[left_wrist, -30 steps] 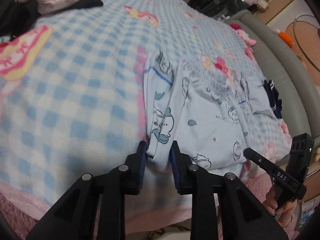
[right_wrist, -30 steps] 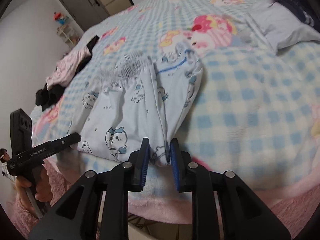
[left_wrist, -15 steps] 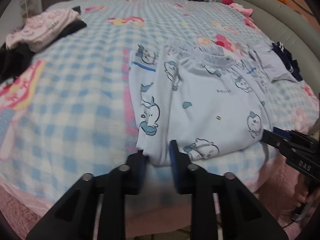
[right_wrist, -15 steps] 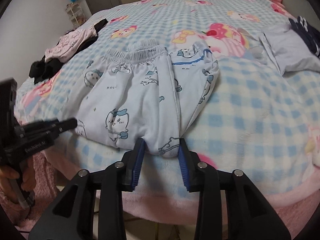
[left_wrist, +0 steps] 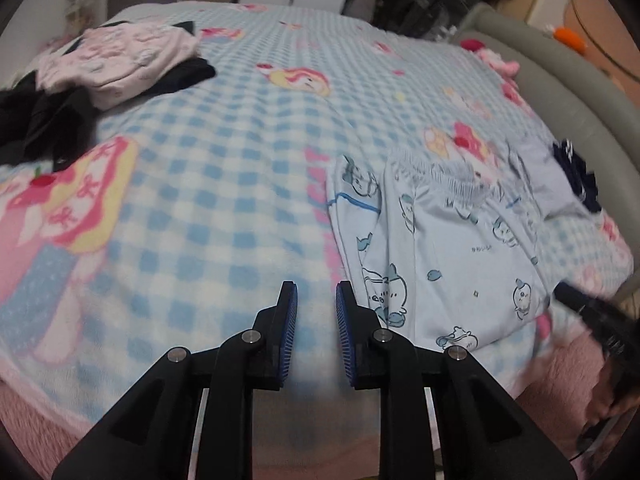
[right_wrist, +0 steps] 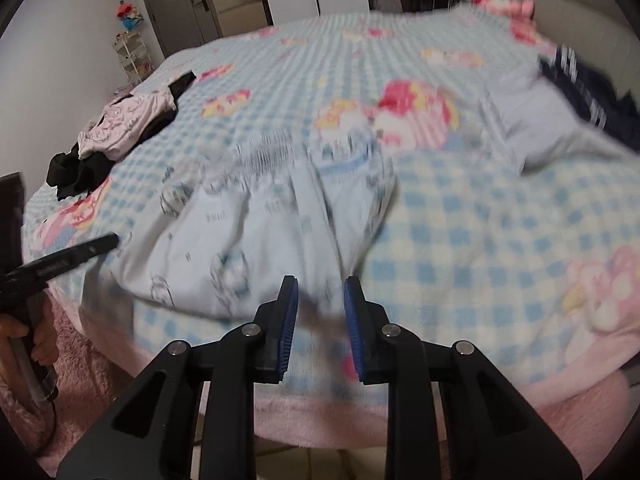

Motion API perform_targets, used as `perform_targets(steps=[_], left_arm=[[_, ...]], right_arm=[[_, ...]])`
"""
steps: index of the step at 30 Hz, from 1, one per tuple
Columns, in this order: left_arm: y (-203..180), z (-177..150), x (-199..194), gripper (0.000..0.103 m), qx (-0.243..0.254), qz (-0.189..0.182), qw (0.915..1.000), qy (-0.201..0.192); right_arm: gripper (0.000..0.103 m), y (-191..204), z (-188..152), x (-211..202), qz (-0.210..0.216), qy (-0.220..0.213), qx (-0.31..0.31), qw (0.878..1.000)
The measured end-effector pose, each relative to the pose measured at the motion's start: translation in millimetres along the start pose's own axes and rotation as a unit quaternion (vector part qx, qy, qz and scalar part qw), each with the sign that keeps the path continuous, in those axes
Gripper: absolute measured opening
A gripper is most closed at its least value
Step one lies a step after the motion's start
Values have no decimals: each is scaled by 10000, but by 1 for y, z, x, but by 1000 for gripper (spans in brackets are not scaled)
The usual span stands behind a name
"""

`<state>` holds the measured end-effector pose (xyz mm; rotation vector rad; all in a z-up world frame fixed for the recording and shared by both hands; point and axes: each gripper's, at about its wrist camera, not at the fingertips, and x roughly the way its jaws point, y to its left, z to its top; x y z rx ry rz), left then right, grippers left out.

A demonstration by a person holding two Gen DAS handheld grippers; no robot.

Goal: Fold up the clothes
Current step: 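Press both open grippers along the folded pants edge to smooth it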

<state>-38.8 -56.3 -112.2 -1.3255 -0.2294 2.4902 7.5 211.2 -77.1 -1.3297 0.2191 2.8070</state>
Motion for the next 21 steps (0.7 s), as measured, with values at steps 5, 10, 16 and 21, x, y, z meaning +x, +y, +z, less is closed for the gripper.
perform_targets(steps=[5,10,16,21], left_arm=[[-1,3,8,21,149,17,9998,118],[-9,-11,8,21,466,-11,9981,410],[11,-14,1,22,126,-56,9977,664],[24,1,-16,23,-348,-281,9987,247]], right_arm=[[30,30,17,-9,394,-133,-444,9981],[30,79,15,31,911,566,-1086,9883],[30,103,7,57,873,941,-1300,9832],[30,84,4,47,697,855,-1021,9886]])
